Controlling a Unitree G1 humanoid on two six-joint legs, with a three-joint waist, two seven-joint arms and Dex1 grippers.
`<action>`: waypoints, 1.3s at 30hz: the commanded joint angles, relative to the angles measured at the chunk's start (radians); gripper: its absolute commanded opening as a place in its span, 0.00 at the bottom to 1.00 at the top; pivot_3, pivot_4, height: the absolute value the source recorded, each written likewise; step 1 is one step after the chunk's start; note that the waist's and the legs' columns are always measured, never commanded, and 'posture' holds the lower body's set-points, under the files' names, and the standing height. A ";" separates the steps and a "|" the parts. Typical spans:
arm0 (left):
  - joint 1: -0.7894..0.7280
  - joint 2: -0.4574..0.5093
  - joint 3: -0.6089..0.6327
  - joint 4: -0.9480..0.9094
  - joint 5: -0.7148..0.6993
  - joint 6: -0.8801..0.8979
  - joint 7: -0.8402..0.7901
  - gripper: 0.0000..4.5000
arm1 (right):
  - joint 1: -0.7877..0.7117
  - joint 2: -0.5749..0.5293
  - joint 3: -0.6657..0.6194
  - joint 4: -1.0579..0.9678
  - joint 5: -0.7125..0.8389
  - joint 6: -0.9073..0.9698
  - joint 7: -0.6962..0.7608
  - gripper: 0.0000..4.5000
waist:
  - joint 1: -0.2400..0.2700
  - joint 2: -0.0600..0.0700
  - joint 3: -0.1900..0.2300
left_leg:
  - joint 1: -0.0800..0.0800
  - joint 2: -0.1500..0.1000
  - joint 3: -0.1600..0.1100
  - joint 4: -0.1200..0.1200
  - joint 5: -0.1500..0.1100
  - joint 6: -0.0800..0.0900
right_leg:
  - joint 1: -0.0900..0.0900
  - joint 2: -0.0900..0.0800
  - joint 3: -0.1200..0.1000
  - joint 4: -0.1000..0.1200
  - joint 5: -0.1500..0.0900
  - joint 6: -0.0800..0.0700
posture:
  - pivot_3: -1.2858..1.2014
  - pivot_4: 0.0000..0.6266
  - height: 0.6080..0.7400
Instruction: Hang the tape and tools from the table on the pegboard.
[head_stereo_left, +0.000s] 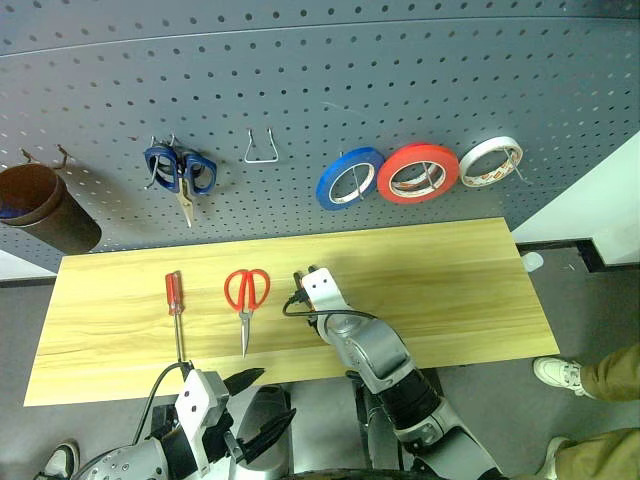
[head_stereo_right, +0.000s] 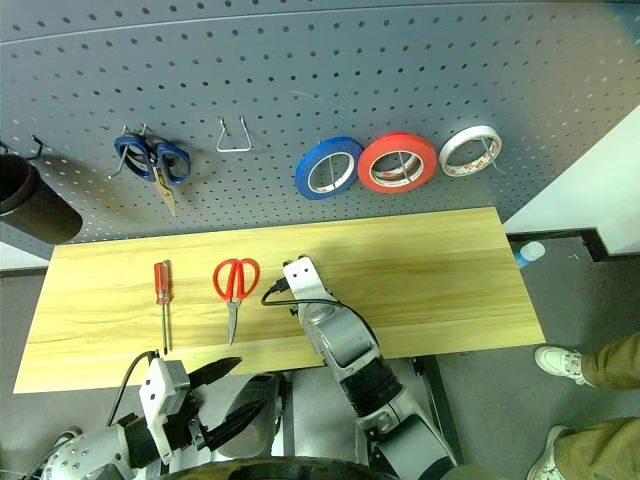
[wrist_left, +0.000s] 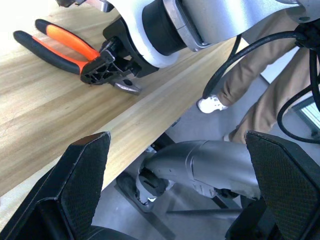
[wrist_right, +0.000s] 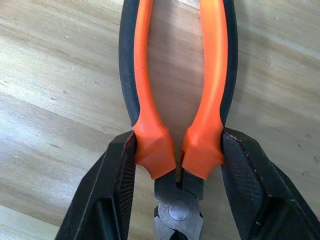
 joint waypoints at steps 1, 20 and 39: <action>0.002 -0.006 0.004 -0.006 -0.023 -0.046 -0.028 1.00 | 0.084 0.045 0.044 -0.147 0.034 -0.076 0.070 0.47 | 0.001 -0.001 0.002 | -0.002 0.000 0.000 0.000 0.000 0.000 | -0.002 0.000 0.000 0.000 0.000 0.000 | 0.68 0.45 0.72; -0.094 -0.104 0.081 0.141 -0.109 -0.215 -0.090 1.00 | 0.309 -0.203 0.043 -0.541 0.056 -0.352 0.311 0.47 | 0.003 -0.009 -0.002 | -0.014 0.000 -0.001 0.016 0.004 -0.007 | -0.007 -0.001 -0.001 0.006 0.000 0.001 | 0.66 0.31 0.72; -0.254 -0.296 0.160 0.314 -0.122 -0.579 -0.091 1.00 | 0.303 -0.132 -0.037 -0.511 0.014 -0.703 0.308 0.47 | 0.008 -0.023 -0.063 | -0.005 -0.001 -0.001 0.017 0.006 -0.010 | 0.003 -0.001 -0.002 0.008 0.004 0.003 | 0.66 0.19 0.72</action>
